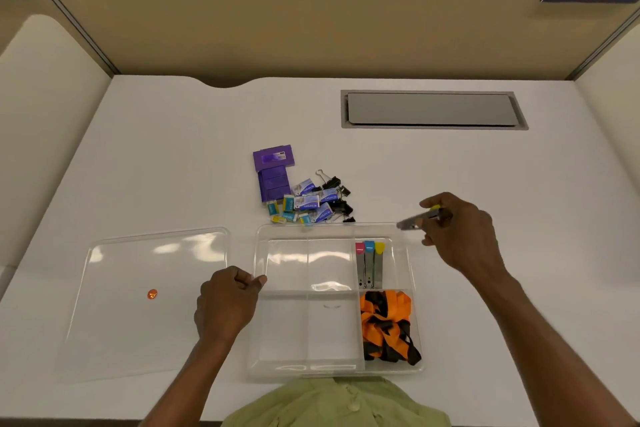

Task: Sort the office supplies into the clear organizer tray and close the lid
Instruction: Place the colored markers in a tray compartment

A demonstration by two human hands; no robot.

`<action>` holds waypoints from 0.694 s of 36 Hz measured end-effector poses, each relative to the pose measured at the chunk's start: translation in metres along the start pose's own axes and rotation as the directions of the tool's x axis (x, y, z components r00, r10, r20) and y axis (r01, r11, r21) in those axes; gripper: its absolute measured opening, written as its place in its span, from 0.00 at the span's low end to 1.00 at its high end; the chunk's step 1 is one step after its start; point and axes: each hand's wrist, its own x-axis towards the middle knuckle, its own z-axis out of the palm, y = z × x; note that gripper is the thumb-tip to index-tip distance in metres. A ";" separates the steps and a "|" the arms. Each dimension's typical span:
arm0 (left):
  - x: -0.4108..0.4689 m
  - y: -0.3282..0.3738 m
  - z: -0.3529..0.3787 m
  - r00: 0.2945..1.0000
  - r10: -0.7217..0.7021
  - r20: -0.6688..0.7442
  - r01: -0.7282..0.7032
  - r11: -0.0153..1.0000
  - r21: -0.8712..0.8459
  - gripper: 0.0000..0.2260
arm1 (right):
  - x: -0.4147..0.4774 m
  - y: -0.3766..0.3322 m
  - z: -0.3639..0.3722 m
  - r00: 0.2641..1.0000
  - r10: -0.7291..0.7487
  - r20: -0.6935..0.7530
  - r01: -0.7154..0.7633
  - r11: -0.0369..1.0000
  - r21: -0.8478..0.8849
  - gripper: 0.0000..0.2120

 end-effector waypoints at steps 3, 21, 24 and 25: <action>0.000 0.004 -0.002 0.999 0.034 -0.025 -0.032 0.998 0.054 0.10 | -0.012 0.007 0.015 0.999 0.030 -0.020 -0.032 0.998 -0.063 0.11; -0.004 0.014 0.001 0.998 0.042 -0.048 -0.034 0.988 0.152 0.08 | -0.029 -0.005 0.096 0.969 -0.076 0.235 0.199 0.801 -0.565 0.09; -0.005 0.012 0.002 0.998 0.047 -0.047 -0.040 0.988 0.153 0.08 | -0.033 -0.008 0.101 0.955 -0.062 0.291 0.229 0.778 -0.585 0.13; -0.005 0.012 0.002 0.997 0.054 -0.049 -0.046 0.987 0.156 0.08 | -0.034 -0.010 0.100 0.953 -0.063 0.298 0.235 0.775 -0.586 0.15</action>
